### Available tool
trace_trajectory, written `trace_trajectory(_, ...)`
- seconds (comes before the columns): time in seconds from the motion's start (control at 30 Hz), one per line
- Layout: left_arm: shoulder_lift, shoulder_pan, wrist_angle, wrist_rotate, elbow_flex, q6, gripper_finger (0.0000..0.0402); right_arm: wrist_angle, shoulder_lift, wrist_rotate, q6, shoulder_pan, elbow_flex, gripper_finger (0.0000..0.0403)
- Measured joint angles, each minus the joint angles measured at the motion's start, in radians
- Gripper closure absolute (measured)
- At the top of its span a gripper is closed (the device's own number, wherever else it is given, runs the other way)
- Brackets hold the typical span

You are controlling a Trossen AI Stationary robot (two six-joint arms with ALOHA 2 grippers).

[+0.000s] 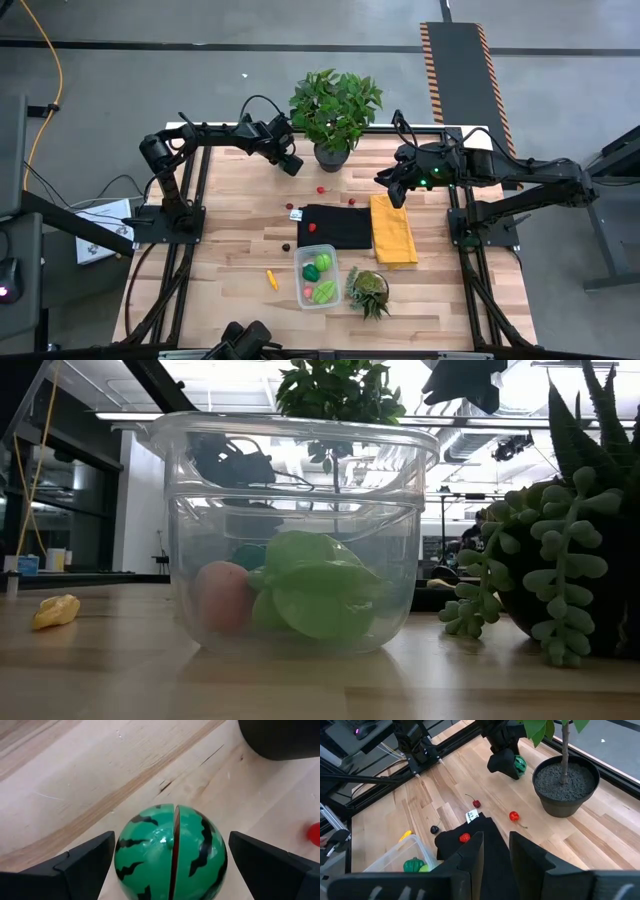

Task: Pick and placing Produce into tupperware
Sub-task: Put the watermelon into the bin

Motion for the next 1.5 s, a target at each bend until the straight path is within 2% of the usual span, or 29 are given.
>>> trace_trajectory(0.37, 0.000, 0.000, -0.016, 0.000, 0.000, 0.001, 0.0023, 0.000, 0.000, 0.000, 0.000, 0.000, 0.000, 0.0320)
trace_trajectory(0.83, 0.000, 0.000, -0.027, 0.036, 0.000, 0.019, 0.0117, 0.000, 0.000, 0.000, 0.000, 0.000, 0.000, 0.0320)
trace_trajectory(1.17, 0.000, 0.000, -0.061, 0.028, 0.000, 0.022, 0.0090, 0.000, 0.000, 0.000, 0.000, 0.000, 0.000, 0.0320)
trace_trajectory(1.4, 0.000, 0.000, -0.070, 0.036, 0.001, 0.031, 0.0120, -0.001, 0.000, 0.000, -0.004, 0.000, 0.000, 0.0320)
trace_trajectory(1.5, -0.001, 0.000, -0.079, 0.037, 0.001, 0.034, 0.0121, -0.001, 0.000, 0.000, -0.004, 0.000, 0.000, 0.0320)
